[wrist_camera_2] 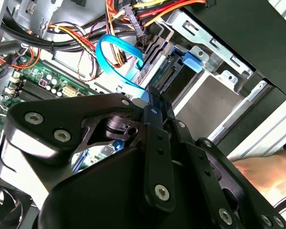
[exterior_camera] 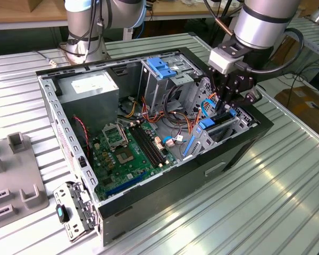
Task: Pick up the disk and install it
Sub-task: 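Insert the first disk wire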
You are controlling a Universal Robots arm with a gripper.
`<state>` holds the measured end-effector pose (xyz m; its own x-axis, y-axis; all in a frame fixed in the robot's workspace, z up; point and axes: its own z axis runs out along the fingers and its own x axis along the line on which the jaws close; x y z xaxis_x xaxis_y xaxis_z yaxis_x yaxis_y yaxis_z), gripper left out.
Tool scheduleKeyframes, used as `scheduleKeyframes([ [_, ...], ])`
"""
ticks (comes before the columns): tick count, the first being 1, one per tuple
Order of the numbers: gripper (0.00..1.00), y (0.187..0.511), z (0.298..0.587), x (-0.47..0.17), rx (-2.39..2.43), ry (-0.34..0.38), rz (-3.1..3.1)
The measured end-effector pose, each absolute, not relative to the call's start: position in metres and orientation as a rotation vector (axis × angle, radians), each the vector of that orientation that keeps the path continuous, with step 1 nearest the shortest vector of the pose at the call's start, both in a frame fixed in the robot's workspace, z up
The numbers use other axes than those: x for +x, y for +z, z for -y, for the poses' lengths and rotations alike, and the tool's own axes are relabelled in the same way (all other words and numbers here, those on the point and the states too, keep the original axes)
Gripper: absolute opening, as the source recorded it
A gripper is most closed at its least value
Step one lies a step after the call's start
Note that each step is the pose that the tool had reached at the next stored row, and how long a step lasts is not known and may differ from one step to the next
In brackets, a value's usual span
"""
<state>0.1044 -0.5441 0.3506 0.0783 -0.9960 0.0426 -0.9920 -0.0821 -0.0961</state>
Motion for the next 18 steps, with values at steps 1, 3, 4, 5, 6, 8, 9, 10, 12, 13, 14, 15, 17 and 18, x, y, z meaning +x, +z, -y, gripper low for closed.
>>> scheduleKeyframes([
  [1,0.16,0.3506,0.5442,0.1043,-2.28,-0.15,-2.095],
  [3,0.16,0.3506,0.5443,0.1042,-2.28,-0.15,-2.094],
  [4,0.16,0.3505,0.5443,0.1041,-2.28,-0.15,-2.094],
  [5,0.16,0.3503,0.5443,0.1038,-2.281,-0.15,-2.094],
  [6,0.16,0.35,0.5443,0.1035,-2.282,-0.15,-2.092],
  [8,0.16,0.3495,0.5443,0.1032,-2.283,-0.15,-2.09],
  [9,0.16,0.3492,0.5443,0.1032,-2.284,-0.15,-2.089],
  [10,0.16,0.3489,0.5444,0.1031,-2.285,-0.15,-2.088],
  [12,0.16,0.3486,0.5445,0.1031,-2.288,-0.15,-2.085],
  [13,0.16,0.3484,0.5448,0.103,-2.288,-0.15,-2.084],
  [14,0.16,0.3483,0.5451,0.103,-2.289,-0.15,-2.084],
  [15,0.16,0.3483,0.5454,0.103,-2.289,-0.15,-2.083],
  [17,0.16,0.3483,0.5461,0.103,-2.29,-0.15,-2.082],
  [18,0.16,0.3482,0.5463,0.103,-2.29,-0.15,-2.082],
])
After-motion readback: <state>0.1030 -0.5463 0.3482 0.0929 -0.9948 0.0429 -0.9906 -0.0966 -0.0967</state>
